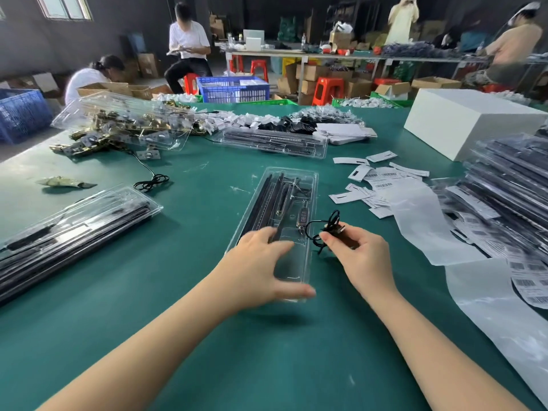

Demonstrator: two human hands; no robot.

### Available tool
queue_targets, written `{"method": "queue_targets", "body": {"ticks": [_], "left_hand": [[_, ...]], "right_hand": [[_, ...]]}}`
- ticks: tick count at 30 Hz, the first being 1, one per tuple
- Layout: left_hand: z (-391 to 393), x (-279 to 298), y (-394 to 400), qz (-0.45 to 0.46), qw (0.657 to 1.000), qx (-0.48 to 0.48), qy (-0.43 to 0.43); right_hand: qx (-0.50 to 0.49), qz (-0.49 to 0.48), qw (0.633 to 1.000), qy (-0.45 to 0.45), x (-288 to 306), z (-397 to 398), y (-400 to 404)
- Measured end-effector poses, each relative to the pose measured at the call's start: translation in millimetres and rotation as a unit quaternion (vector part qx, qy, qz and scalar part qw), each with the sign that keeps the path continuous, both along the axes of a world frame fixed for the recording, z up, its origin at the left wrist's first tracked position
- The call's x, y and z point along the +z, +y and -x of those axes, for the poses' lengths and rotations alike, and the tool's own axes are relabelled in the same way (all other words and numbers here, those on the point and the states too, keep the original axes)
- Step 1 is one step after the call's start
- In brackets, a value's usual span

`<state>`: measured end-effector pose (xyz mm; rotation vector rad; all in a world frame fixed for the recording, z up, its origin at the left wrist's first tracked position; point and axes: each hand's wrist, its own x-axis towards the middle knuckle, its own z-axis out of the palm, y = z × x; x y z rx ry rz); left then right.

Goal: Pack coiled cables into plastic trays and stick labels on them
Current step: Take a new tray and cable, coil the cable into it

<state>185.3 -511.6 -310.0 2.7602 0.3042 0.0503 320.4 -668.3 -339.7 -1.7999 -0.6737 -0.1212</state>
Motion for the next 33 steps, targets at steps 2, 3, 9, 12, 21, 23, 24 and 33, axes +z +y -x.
{"method": "queue_targets", "body": {"ticks": [2,3,9,12,21,23,24,33], "left_hand": [[18,-9,-6,-0.031,0.999,0.002,0.007],[21,-12,-7,-0.038,0.999,0.004,-0.013],[21,-14,-4,0.108,0.991,0.006,-0.076],[24,-14,-5,0.144,0.986,-0.005,-0.080],[29,-14,-2,0.067,0.995,-0.041,-0.055],[28,-14,-1,0.057,0.996,-0.030,-0.058],[28,-14,-1,0.059,0.995,-0.020,-0.072],[28,-22,2,0.110,0.980,0.014,-0.168]], "right_hand": [[-0.003,0.002,1.000,-0.002,0,1,1],[-0.004,0.000,1.000,-0.002,0,1,2],[-0.002,-0.019,0.999,0.037,-2,2,0],[0.008,-0.028,0.998,0.056,-1,1,-1],[0.064,-0.036,0.992,0.103,1,-3,-8],[0.067,-0.036,0.992,0.100,1,-5,-10],[0.065,-0.041,0.992,0.105,0,-6,-10],[0.098,0.090,0.978,-0.162,6,-1,-19]]}}
